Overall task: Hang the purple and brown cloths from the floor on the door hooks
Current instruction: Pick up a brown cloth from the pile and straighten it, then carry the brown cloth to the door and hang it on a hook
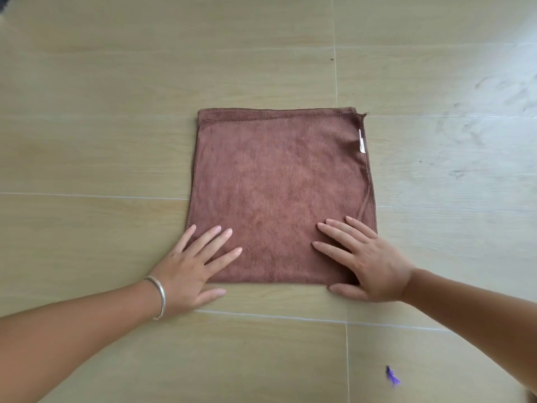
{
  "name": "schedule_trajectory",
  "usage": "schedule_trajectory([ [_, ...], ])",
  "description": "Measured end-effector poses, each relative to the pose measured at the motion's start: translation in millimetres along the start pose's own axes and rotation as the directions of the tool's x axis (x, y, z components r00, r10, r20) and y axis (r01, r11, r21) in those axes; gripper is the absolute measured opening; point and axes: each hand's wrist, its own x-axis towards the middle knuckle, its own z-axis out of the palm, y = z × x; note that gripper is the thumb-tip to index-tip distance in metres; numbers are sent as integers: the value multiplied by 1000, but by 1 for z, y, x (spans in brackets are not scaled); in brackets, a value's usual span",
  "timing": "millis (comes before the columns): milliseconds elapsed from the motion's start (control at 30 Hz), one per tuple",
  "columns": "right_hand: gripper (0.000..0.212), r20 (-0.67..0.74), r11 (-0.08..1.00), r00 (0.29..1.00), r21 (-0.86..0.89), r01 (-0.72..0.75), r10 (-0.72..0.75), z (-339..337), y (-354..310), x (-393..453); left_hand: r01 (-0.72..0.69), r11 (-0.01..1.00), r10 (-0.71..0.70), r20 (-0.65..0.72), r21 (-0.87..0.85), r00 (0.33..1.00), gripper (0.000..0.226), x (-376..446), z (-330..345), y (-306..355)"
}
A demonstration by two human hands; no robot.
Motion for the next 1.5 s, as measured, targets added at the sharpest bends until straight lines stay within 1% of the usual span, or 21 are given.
schedule_trajectory([
  [67, 65, -30, 999, 998, -16, 52, -53, -2, 3, -7, -32, 999, 33, -15, 16, 999, 69, -13, 2, -6],
  [133, 50, -111, 993, 987, -17, 116, -118, -2, 1, -11, -67, 998, 66, -71, -3, 995, 62, -14, 1, -13],
  [200, 39, -178, 985, 969, 0, 174, -171, -1, -5, -11, -127, 989, 113, -163, -80, 980, 54, -8, -1, -11],
  [267, 35, -185, 980, 964, 20, 196, -189, 1, -13, -9, -178, 966, 129, -246, -188, 961, 46, 0, -2, 1],
  [367, 31, -172, 988, 973, 11, 157, -152, 1, -19, -2, -165, 945, 72, -312, -282, 947, 34, 13, -5, 12],
  [467, 28, -174, 993, 978, -20, 117, -119, -6, -19, 5, -176, 953, 95, -310, -246, 946, 18, 20, -14, 4],
  [533, 27, -180, 998, 982, 7, 59, -57, -12, -25, 7, -159, 957, 86, -287, -242, 954, 14, 22, -20, 5],
  [567, 27, -186, 999, 983, 36, 1, 6, -15, -30, 6, -119, 956, 42, -275, -269, 960, 15, 21, -23, 9],
  [633, 32, -194, 980, 965, 119, -157, 178, -28, -42, 5, 24, 927, -122, -238, -375, 964, 19, 16, -37, 22],
  [733, 26, -194, 891, 882, 251, -379, 430, -64, -57, 6, 284, 808, -414, -155, -517, 897, 21, 6, -76, 35],
  [833, 15, -122, 751, 783, 404, -521, 609, -132, -74, 17, 407, 725, -530, -73, -556, 845, 25, 0, -144, 30],
  [933, 18, -69, 729, 779, 411, -547, 623, -227, -83, 28, 405, 692, -538, -53, -597, 841, 32, -8, -234, 9],
  [1000, 22, -8, 737, 793, 374, -563, 609, -303, -85, 32, 339, 736, -487, -110, -585, 866, 30, -16, -307, -11],
  [1067, 35, 67, 750, 815, 355, -558, 575, -386, -88, 33, 257, 814, -383, -151, -520, 911, 40, -27, -384, -32],
  [1100, 49, 117, 745, 822, 367, -558, 558, -429, -92, 34, 224, 841, -338, -156, -493, 928, 45, -35, -422, -42],
  [1167, 73, 186, 737, 836, 402, -544, 516, -512, -102, 33, 191, 858, -296, -155, -477, 943, 48, -50, -495, -57],
  [1200, 77, 208, 748, 850, 406, -525, 484, -554, -109, 30, 200, 849, -300, -134, -489, 945, 45, -59, -533, -62],
  [1267, 67, 232, 792, 877, 379, -479, 420, -637, -127, 26, 235, 826, -329, -99, -513, 939, 40, -80, -608, -70],
  [1367, 39, 250, 850, 891, 287, -442, 379, -757, -160, 16, 248, 816, -355, -114, -521, 928, 34, -112, -716, -78],
  [1433, 29, 219, 880, 903, 230, -416, 370, -827, -180, 7, 243, 819, -362, -140, -520, 921, 31, -132, -785, -81],
  [1500, 27, 145, 897, 916, 196, -397, 374, -890, -199, 0, 227, 831, -368, -196, -509, 909, 30, -150, -851, -84],
])
